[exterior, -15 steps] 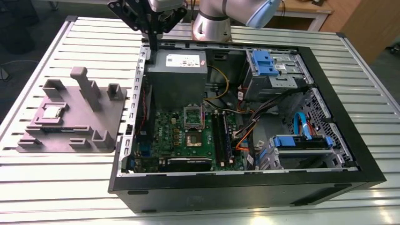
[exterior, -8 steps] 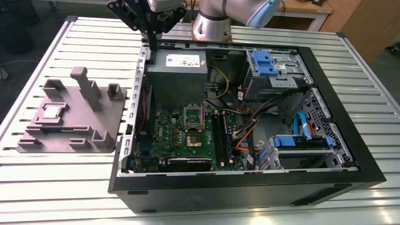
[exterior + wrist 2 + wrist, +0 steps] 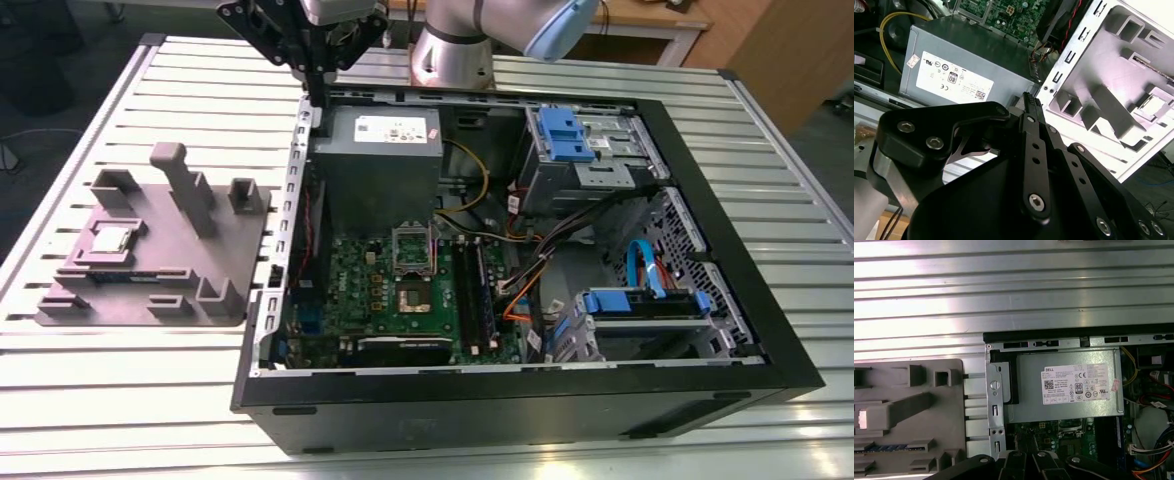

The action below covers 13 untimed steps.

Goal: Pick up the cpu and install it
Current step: 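Reach for the cpu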

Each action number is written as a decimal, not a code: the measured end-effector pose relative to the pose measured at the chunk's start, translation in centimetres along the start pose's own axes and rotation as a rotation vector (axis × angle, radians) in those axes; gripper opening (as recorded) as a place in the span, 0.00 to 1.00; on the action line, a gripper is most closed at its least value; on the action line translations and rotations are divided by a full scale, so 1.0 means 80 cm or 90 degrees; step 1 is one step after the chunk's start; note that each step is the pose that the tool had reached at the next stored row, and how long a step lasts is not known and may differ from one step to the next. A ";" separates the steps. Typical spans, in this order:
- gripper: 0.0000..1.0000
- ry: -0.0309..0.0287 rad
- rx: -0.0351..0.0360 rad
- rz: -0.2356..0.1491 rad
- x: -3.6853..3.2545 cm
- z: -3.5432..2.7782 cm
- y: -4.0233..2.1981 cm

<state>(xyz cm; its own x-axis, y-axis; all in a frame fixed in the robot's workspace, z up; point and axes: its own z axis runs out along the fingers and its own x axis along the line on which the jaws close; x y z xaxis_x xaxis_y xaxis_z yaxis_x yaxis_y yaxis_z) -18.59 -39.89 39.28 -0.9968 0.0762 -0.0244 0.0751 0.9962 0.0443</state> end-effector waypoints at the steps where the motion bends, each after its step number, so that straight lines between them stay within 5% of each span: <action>1: 0.10 0.0000 0.0000 0.000 0.0001 0.0000 0.0000; 13: 0.10 0.0000 0.0000 0.000 0.0058 -0.0002 -0.0004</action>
<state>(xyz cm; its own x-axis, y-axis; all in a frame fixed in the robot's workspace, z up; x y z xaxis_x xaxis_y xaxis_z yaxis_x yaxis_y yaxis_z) -19.06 -39.89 39.28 -0.9968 0.0762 -0.0244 0.0751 0.9962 0.0443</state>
